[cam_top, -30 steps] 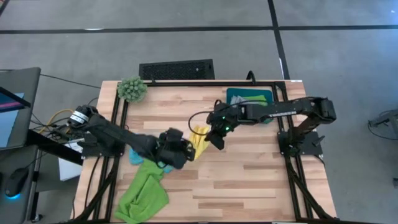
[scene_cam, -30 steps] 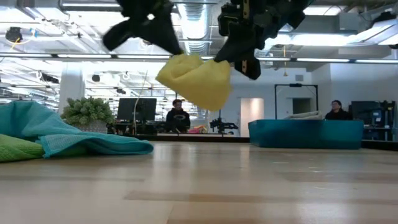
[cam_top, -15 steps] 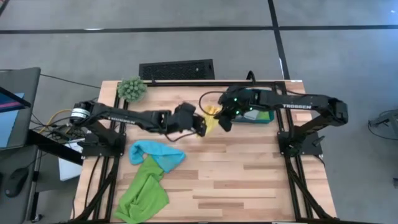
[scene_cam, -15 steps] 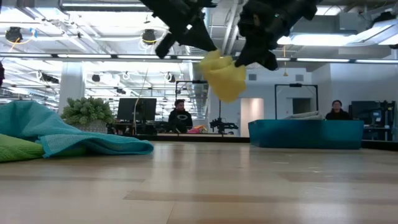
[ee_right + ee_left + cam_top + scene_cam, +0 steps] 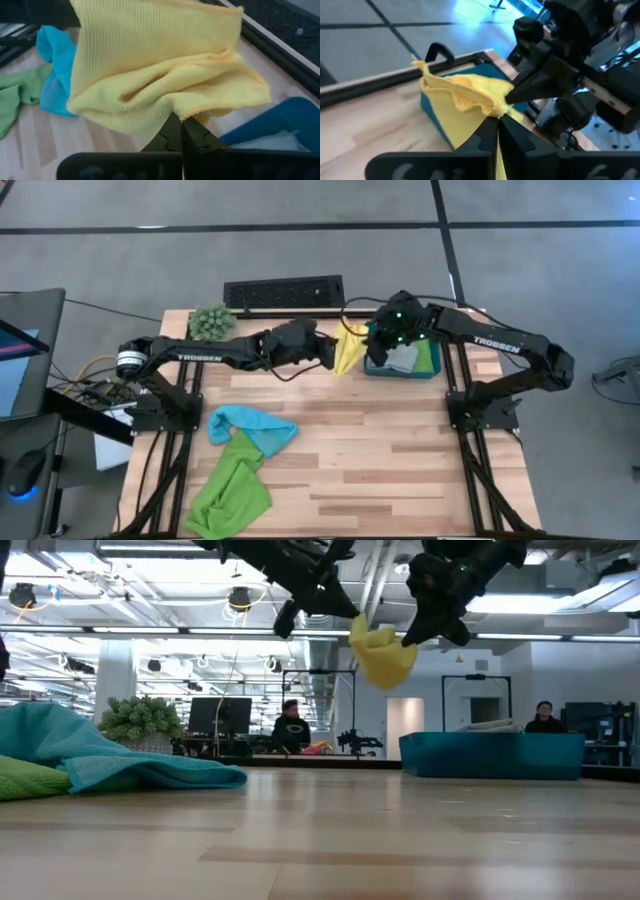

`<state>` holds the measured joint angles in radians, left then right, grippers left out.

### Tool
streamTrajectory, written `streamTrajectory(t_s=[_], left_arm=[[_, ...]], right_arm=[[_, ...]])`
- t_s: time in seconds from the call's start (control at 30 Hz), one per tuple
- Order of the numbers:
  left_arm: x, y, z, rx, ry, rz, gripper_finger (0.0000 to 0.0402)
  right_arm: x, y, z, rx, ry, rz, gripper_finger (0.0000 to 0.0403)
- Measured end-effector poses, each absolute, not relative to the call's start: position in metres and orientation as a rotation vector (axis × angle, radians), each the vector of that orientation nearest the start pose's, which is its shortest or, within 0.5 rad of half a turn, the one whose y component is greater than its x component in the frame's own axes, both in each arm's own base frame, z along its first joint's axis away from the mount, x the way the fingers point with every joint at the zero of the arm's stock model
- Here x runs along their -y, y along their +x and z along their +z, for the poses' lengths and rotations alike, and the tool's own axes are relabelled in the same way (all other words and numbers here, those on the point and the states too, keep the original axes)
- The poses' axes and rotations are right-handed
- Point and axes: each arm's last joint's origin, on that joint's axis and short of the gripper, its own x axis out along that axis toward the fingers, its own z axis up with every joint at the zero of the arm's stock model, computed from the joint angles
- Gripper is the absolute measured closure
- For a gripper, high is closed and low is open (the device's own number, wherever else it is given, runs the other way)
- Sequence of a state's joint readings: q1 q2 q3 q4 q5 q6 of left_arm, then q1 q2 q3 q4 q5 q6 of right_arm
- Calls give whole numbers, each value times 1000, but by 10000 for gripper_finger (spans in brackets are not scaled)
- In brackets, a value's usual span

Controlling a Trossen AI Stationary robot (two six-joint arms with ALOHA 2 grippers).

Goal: Fold microfiber towels
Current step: Fold the yellow microfiber cloth

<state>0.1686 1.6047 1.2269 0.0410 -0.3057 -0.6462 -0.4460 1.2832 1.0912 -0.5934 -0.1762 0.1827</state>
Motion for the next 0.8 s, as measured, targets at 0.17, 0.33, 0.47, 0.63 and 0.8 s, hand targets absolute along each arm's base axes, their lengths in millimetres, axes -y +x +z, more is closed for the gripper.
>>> streamTrajectory(t_s=[0.17,0.33,0.47,0.63,0.8], left_arm=[[-81,386,307,-188,-559,531,401],[-90,427,318,-228,-492,467,401],[-97,457,325,-272,-441,429,401],[-109,486,327,-319,-421,381,401],[-121,508,321,-345,-434,347,401]], right_arm=[[115,234,303,-731,428,-353,399],[115,226,303,-765,430,-379,398],[115,213,308,-795,395,-461,398],[112,189,318,-801,392,-525,398],[111,164,325,-818,401,-604,397]])
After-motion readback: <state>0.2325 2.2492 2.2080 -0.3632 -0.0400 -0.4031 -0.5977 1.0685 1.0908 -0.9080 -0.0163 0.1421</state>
